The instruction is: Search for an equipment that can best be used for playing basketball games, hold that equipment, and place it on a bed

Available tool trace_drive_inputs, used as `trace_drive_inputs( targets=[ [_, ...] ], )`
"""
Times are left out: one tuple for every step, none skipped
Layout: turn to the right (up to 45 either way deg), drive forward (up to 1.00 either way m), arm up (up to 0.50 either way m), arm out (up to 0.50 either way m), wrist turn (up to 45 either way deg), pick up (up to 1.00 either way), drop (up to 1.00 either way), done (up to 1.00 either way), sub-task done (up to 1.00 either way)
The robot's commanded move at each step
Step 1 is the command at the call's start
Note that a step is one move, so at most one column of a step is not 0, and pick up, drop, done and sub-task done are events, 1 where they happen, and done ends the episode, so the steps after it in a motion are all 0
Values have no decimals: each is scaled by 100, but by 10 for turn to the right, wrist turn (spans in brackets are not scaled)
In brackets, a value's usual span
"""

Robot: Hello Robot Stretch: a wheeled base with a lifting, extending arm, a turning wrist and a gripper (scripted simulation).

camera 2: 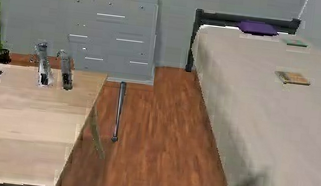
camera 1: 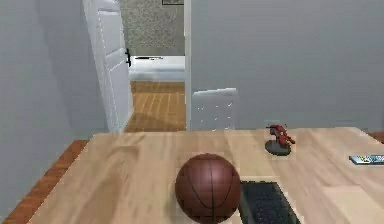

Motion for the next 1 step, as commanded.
trace_drive_inputs(
  targets=[
    [-450, 0, 0, 0, 0, 0, 0, 0, 0]
  ],
)
